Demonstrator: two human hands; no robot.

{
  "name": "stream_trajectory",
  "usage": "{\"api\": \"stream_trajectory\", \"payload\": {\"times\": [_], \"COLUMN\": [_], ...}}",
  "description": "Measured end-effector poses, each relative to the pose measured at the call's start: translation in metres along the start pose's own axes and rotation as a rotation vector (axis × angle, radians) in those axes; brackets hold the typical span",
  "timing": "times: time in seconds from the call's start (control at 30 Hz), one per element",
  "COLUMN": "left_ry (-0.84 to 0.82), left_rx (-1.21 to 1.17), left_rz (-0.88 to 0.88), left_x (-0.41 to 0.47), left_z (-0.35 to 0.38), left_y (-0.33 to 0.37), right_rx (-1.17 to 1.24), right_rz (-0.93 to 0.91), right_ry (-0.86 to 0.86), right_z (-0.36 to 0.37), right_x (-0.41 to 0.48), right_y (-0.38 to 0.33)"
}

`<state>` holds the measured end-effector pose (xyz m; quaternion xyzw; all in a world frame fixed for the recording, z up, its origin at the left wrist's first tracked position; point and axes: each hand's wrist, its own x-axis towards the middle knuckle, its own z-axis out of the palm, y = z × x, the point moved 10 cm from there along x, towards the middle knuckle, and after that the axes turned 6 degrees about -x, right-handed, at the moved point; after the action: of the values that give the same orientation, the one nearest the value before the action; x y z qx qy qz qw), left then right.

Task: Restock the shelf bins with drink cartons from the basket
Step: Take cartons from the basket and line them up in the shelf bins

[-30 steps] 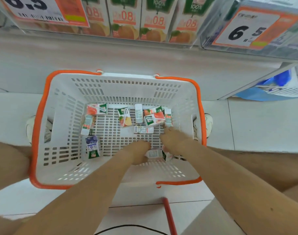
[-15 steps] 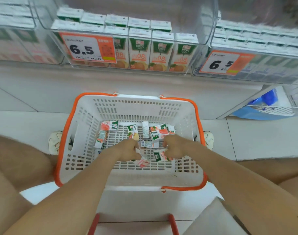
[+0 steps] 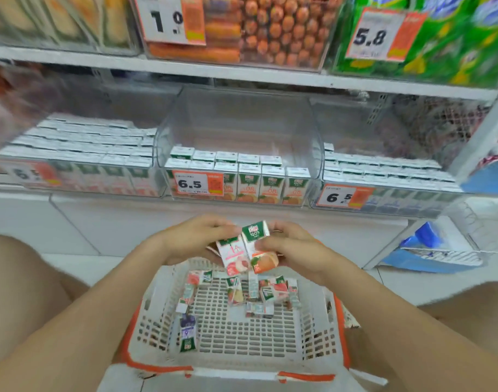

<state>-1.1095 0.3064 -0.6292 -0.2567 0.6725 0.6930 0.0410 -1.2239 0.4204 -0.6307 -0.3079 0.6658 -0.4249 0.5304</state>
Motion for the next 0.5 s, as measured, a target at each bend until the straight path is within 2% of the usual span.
{"api": "stream_trajectory", "payload": {"times": [0.17,0.27,0.37,0.5], "left_ry": [0.170,0.190,0.196,0.389], "left_rx": [-0.051,-0.047,-0.022,0.070], "left_rz": [0.170,0.204,0.250,0.339], "left_x": [-0.017,-0.025,-0.031,-0.029], "left_z": [-0.014,-0.020,-0.025,-0.042], "left_y": [0.057,0.077,0.101,0.137], "right_rx": [0.013,-0.172,-0.360,-0.619], "right_rz": [-0.155,-0.233,-0.396,-0.610], "right_ry": [0.136,0.220,0.337,0.518], "right_z": [-0.001,-0.015,-0.039,-0.078], "right_x": [-0.011,-0.019,-0.031,-0.044], "right_y": [-0.058,-0.090,-0.136,-0.195]}}
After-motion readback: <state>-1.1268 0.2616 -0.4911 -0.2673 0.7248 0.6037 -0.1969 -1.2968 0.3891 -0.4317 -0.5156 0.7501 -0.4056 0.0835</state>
